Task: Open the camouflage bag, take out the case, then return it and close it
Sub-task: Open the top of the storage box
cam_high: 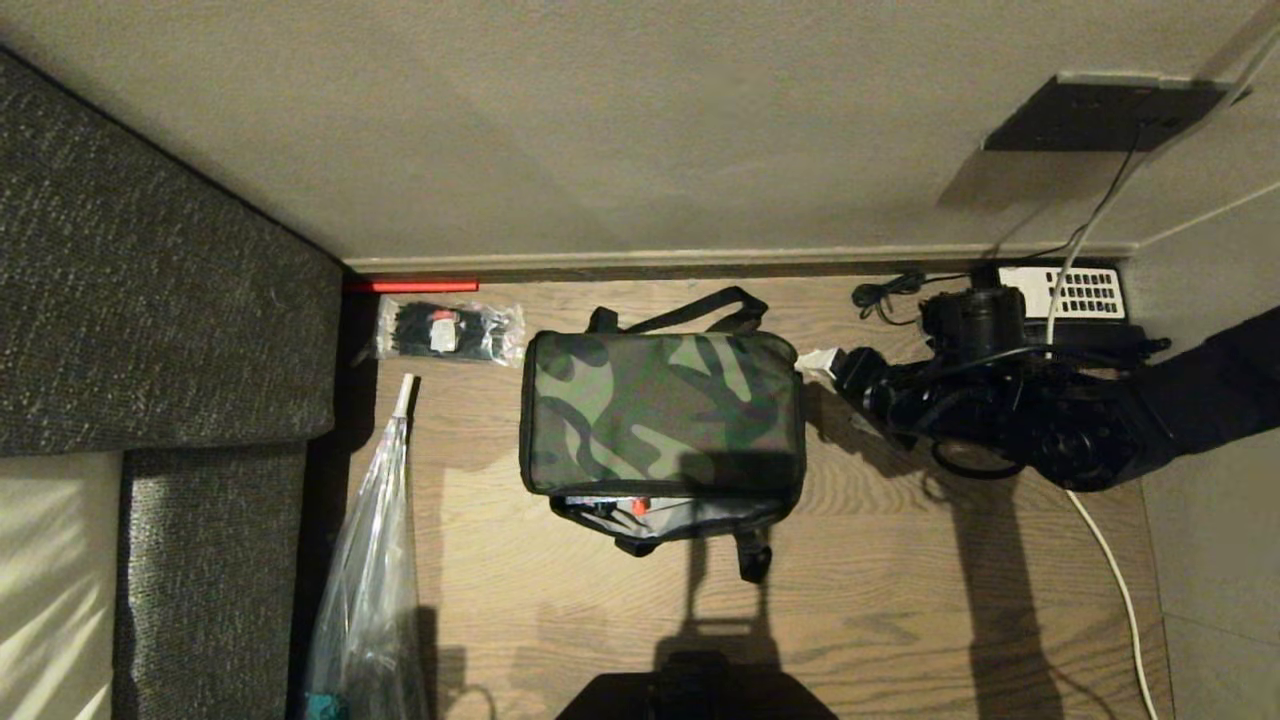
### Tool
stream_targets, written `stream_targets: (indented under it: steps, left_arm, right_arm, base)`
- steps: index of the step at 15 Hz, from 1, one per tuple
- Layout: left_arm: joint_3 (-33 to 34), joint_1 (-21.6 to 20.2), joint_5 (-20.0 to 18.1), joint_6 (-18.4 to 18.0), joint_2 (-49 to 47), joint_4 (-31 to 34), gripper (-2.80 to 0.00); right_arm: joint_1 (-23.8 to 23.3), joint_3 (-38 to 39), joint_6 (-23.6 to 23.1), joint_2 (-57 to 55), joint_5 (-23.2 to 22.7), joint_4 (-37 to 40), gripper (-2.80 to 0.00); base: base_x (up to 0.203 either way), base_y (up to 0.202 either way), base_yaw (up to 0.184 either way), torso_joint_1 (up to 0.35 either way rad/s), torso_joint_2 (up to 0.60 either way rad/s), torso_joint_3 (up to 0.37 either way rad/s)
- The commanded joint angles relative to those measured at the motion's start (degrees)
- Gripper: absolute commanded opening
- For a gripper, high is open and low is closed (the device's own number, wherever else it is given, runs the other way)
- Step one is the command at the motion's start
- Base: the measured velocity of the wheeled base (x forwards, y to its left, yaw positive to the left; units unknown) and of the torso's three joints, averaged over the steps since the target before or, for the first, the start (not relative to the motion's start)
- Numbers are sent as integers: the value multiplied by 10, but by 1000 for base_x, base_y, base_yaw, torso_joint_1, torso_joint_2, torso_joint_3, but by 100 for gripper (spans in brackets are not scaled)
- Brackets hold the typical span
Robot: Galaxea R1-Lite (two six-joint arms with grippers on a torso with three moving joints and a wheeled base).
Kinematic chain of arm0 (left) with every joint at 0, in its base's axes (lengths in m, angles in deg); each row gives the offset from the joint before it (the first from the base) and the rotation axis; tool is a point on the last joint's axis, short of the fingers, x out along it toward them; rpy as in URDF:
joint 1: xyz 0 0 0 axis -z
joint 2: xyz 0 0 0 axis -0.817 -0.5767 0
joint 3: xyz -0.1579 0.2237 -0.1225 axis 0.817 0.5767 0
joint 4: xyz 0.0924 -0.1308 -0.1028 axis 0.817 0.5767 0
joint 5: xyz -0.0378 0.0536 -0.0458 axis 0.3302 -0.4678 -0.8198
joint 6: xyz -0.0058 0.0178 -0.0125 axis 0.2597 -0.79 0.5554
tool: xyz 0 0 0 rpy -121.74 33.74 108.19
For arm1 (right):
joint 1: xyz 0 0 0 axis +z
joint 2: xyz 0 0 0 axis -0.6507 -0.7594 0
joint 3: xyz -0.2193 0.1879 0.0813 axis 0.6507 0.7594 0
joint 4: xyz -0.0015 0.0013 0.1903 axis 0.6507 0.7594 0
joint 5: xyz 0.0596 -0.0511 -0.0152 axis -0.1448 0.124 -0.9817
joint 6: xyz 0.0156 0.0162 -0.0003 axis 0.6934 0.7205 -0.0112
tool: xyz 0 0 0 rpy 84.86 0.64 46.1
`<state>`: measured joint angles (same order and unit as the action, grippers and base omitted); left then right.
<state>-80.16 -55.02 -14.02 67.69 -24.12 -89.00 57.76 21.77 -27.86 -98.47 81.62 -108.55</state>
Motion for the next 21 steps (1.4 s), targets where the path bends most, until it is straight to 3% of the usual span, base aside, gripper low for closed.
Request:
stream_targets:
  steps: [1,3,8,10,12,13,15,16,21]
  left_arm:
    - [2,0,0,0,1,0,-280]
    - [2,0,0,0,0,0,-280]
    - [2,0,0,0,1,0,-280]
    - [1,0,0,0,1,0,-280]
    - [2,0,0,0,1,0,-280]
    - [1,0,0,0,1,0,-280]
    - [1,0,0,0,1,0,-280]
    - [1,0,0,0,1,0,-280]
    - [1,0,0,0,1,0,-280]
  right_arm:
    - [-1,-4,-30,0,-4,-2,0]
    - [-2,-4,-74,-1,-10,-4,0]
    - [-14,-3,-63,-1,-43,-40,0]
    - [-22,20,-78,3,-88,-26,0]
    - [-23,8,-74,5,-86,-18,0]
    - [-23,-5,-34,4,-86,-17,0]
    - [-23,-51,129,-8,-90,-12,0]
    - [-23,-83,178,-24,-89,-8,0]
    - [-23,-159,253,-86,-80,1,0]
  base:
    - [0,0,0,0,0,0]
    - [0,0,0,0,0,0]
    - [0,0,0,0,0,0]
    - [0,0,0,0,0,0]
    - [0,0,0,0,0,0]
    - [0,0,0,0,0,0]
    - [0,0,0,0,0,0]
    - [0,0,0,0,0,0]
    - [0,0,0,0,0,0]
